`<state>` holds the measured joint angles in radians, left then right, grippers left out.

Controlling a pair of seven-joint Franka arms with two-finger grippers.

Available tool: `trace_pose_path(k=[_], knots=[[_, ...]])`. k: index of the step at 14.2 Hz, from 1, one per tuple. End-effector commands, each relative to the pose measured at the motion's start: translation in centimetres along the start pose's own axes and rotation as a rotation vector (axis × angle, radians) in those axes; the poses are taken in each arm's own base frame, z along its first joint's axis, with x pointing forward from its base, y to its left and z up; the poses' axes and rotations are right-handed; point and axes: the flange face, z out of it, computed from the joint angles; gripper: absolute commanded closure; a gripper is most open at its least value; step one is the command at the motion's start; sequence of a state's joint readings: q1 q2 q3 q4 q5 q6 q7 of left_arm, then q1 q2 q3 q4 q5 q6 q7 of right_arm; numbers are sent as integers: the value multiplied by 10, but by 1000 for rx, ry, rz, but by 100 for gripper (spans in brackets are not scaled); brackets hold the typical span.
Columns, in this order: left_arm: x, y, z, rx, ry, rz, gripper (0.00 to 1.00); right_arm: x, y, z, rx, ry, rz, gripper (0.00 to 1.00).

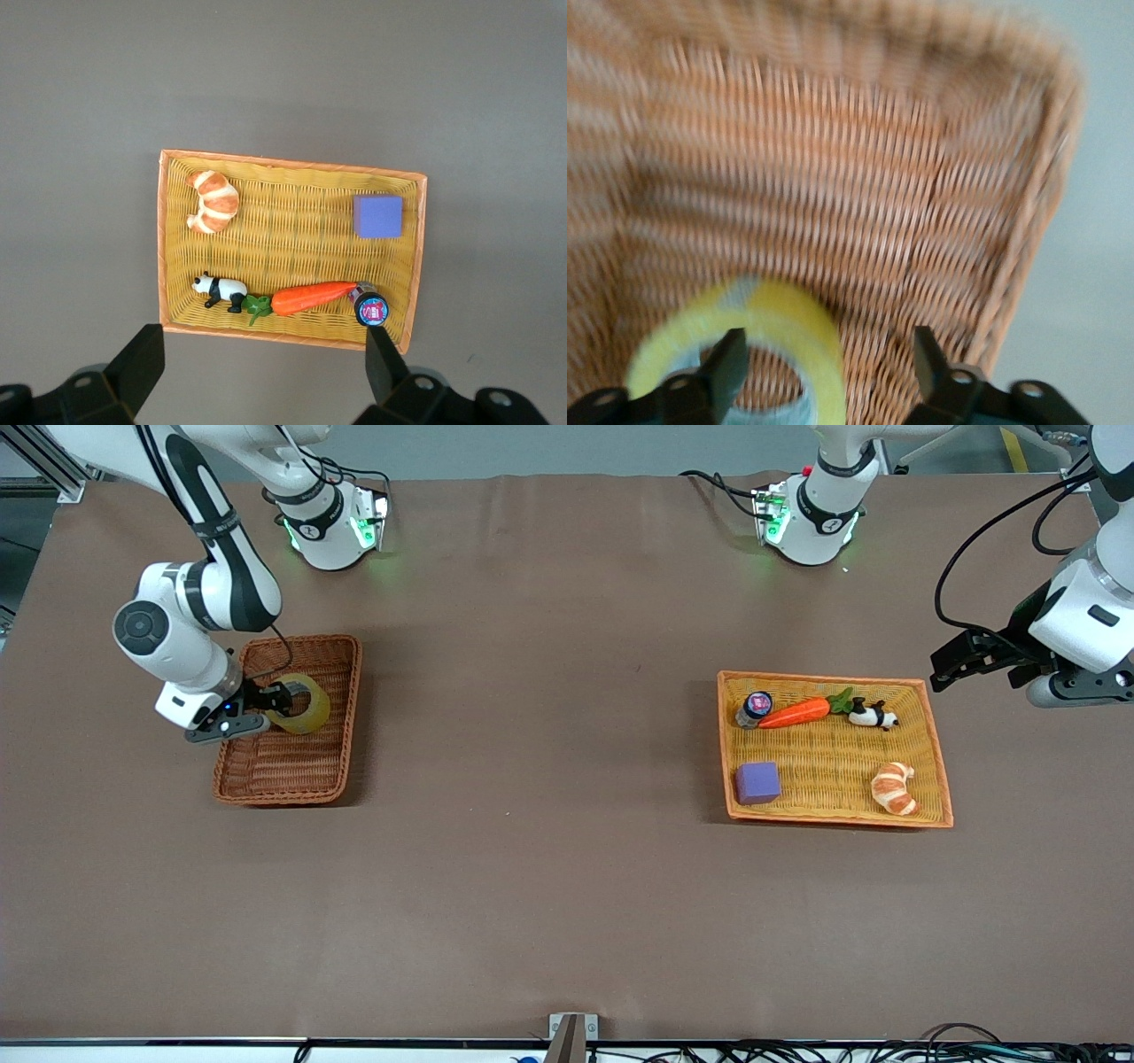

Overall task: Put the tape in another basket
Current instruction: 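Open the right gripper to release the tape in the basket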

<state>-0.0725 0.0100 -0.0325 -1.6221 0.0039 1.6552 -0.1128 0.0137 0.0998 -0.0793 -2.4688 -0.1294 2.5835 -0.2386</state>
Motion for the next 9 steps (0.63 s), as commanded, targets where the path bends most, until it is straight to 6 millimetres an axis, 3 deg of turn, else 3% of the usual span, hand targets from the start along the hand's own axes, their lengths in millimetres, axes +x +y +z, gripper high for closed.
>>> trace_pose_path(k=[1, 4, 9], knots=[[0, -3, -7, -11, 10, 64, 0, 42, 6, -59, -24, 93, -8, 0], [0, -3, -8, -11, 15, 70, 0, 81, 26, -119, -48, 125, 5, 0], [4, -3, -6, -11, 16, 88, 0, 99, 43, -209, -51, 91, 33, 0]])
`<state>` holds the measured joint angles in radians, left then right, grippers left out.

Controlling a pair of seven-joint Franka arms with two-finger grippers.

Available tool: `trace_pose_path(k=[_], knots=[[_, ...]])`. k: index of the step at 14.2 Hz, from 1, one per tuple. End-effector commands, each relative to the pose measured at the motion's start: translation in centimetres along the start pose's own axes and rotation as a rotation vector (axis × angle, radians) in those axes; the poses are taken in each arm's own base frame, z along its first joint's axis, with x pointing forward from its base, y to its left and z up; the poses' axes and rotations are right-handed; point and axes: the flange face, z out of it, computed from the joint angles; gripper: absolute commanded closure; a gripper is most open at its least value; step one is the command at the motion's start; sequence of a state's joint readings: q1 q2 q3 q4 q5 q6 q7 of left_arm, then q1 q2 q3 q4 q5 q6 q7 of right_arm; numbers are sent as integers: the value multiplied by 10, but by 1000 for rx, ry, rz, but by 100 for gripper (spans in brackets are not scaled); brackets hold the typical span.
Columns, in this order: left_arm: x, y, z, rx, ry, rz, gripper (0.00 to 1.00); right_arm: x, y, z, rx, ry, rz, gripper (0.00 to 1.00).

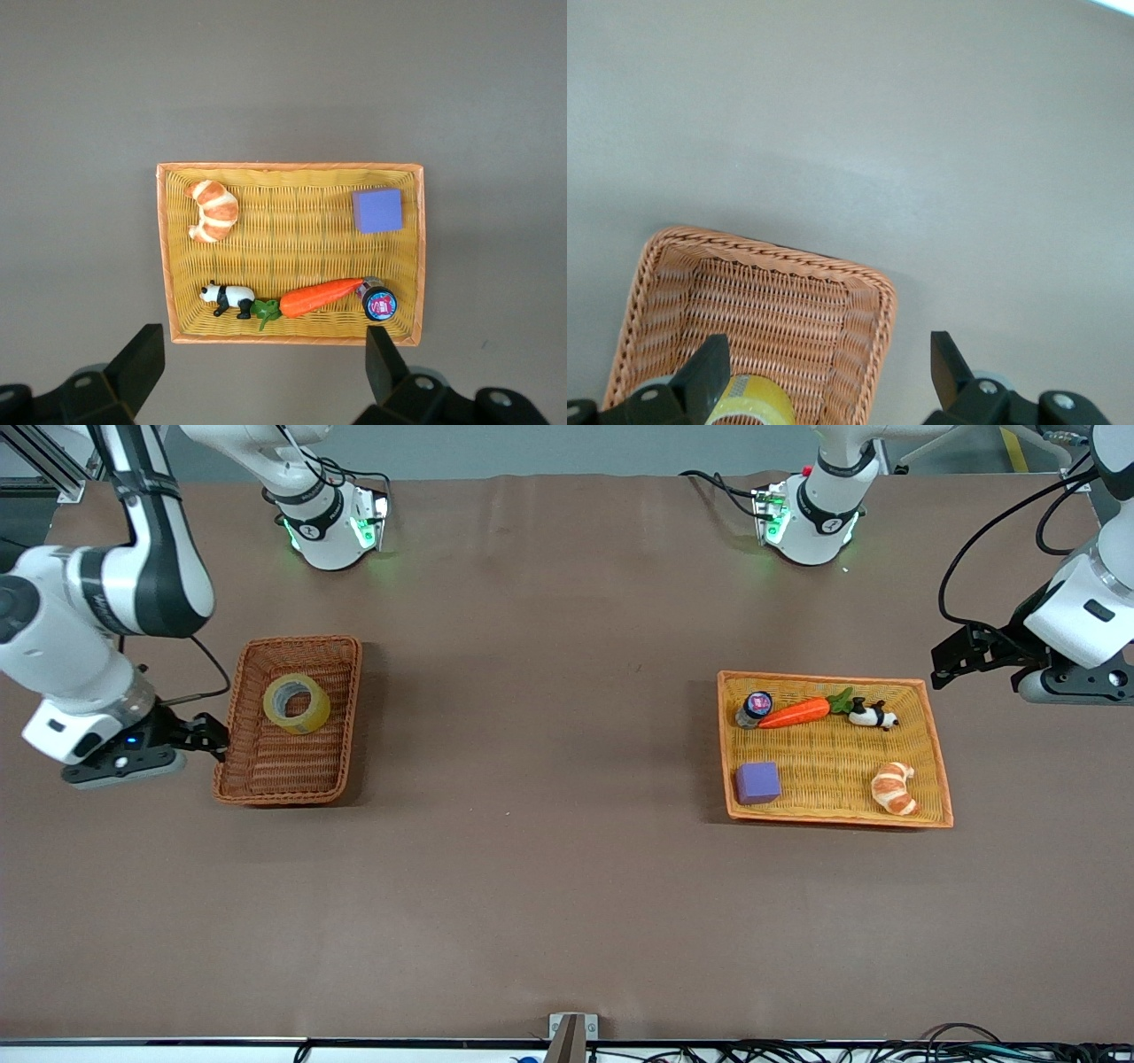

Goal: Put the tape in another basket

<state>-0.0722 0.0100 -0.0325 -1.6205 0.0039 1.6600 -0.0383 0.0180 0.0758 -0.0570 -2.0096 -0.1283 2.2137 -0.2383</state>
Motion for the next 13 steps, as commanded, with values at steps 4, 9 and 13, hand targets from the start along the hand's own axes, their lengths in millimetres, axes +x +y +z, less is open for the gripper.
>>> trace_pose_path(k=[4, 9, 13], knots=[[3, -4, -6, -10, 12, 13, 0, 4, 18, -121, 50, -13, 201, 0], [5, -2, -3, -7, 9, 4, 0, -9, 29, -205, 100, -72, 235, 0], [10, 0, -2, 2, 10, 4, 0, -22, 23, -235, 97, -91, 304, 0]])
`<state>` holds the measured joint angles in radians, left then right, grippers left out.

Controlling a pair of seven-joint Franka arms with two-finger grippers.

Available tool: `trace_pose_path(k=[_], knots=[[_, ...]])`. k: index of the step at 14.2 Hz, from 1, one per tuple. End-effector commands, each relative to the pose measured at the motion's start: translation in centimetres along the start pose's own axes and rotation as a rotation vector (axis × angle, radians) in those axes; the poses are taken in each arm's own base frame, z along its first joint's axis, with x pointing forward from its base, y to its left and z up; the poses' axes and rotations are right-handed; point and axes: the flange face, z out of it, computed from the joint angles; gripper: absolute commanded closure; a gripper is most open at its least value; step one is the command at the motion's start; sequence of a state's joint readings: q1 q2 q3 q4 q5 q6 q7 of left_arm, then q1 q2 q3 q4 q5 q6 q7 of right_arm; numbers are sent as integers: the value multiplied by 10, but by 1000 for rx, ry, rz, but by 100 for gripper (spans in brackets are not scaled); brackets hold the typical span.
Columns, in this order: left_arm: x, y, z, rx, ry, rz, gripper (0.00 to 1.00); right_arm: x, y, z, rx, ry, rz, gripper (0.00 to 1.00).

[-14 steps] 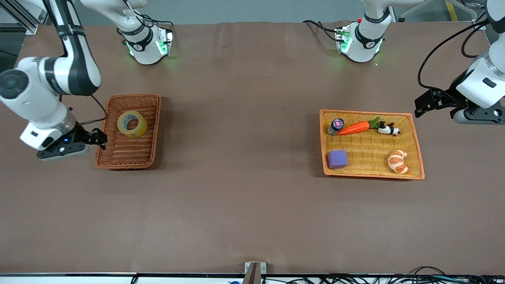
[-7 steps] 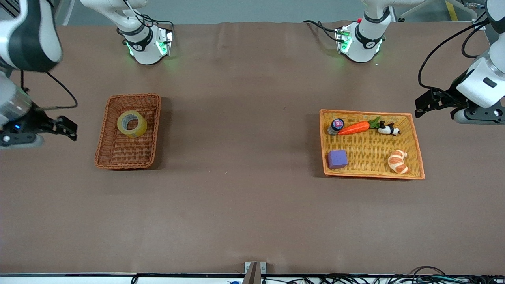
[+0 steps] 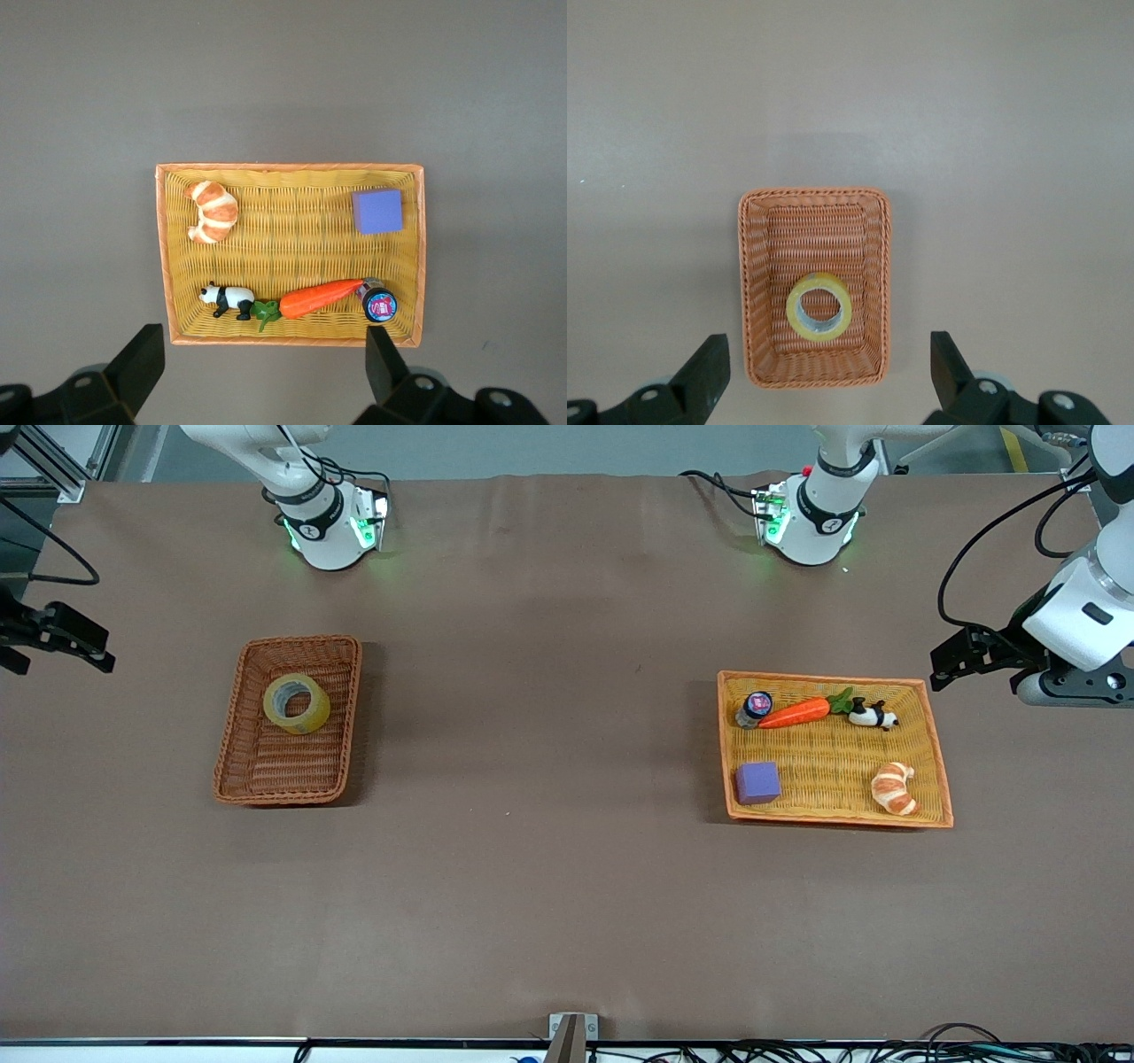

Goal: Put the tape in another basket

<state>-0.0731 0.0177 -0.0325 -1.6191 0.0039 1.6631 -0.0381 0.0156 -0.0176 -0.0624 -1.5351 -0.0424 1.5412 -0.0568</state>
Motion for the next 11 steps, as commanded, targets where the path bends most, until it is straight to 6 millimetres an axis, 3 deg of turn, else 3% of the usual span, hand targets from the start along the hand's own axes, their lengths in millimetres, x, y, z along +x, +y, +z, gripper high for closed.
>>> trace_pose_path(k=[1, 11], knots=[[12, 0, -8, 2, 21, 0, 0, -8, -5, -16, 17, 8, 38, 0], [14, -5, -8, 1, 17, -9, 0, -5, -19, -11, 22, -1, 13, 0]])
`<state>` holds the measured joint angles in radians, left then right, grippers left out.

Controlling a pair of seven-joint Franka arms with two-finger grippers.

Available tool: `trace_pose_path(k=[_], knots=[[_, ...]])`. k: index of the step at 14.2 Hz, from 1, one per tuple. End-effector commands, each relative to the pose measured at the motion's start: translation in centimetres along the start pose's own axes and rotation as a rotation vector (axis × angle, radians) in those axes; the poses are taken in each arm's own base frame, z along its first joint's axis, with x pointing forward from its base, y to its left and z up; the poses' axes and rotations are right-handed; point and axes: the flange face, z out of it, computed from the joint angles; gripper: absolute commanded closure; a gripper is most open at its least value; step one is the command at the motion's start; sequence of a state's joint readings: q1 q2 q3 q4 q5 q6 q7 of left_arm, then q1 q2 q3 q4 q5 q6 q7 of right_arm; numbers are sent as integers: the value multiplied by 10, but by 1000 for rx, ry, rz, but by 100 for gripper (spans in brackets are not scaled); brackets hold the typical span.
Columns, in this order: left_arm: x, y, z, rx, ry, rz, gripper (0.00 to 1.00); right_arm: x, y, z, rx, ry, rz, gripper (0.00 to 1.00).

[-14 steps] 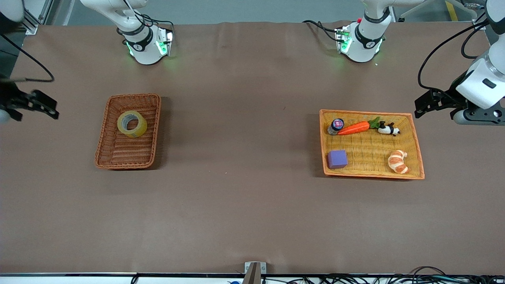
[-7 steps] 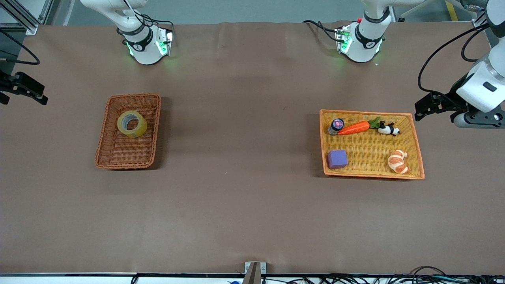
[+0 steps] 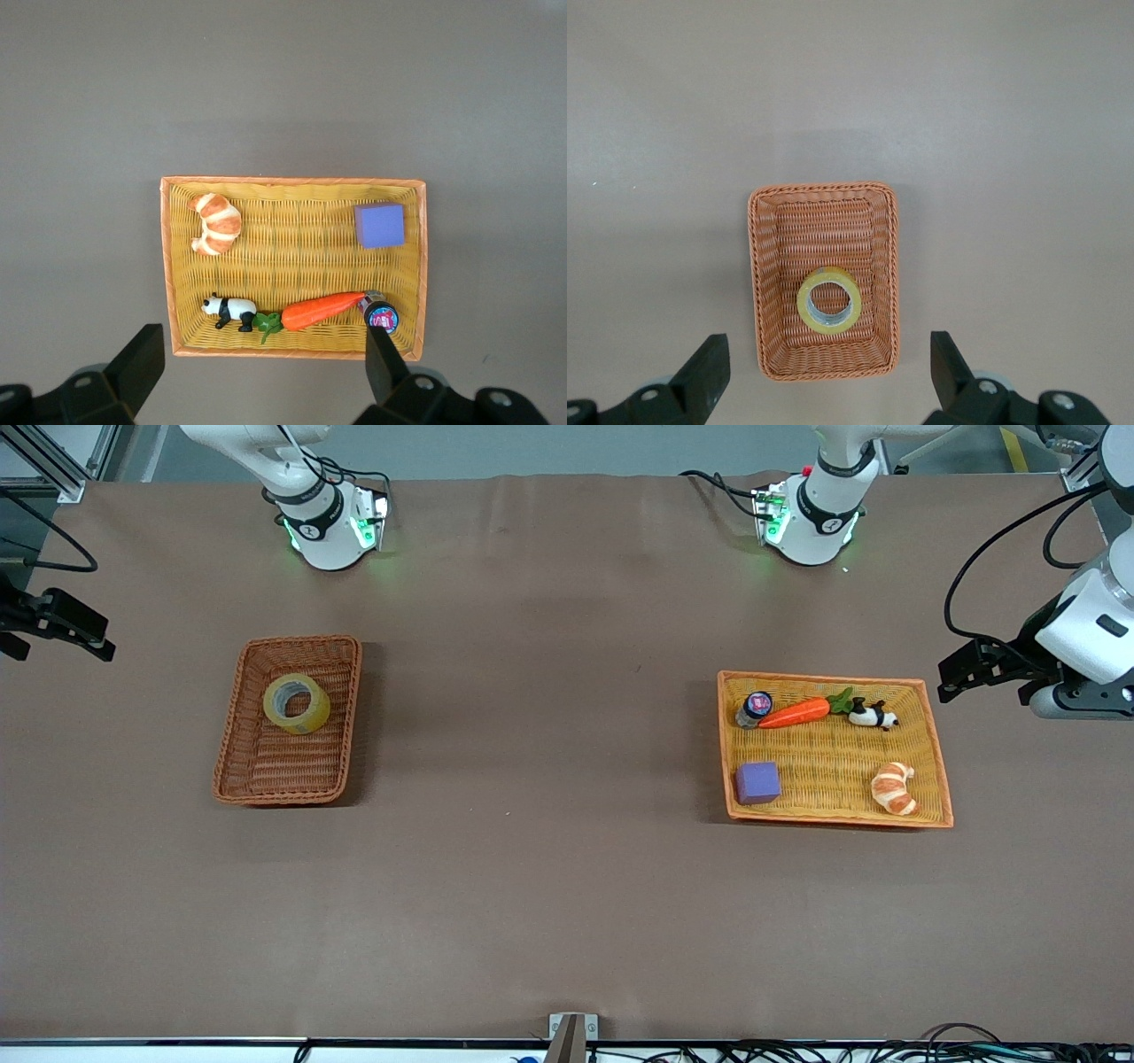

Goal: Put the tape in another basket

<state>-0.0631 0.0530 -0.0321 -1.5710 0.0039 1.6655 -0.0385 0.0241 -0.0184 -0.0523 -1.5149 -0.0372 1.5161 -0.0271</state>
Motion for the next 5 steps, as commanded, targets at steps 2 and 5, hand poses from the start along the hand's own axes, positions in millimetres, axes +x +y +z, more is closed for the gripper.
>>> trace_pose_path(k=[2, 5], knots=[[1, 1, -5, 2, 0, 0, 0, -2, -9, -3, 16, 4, 3, 0], [1, 1, -4, 2, -2, 0, 0, -2, -6, -4, 16, 12, 6, 0]])
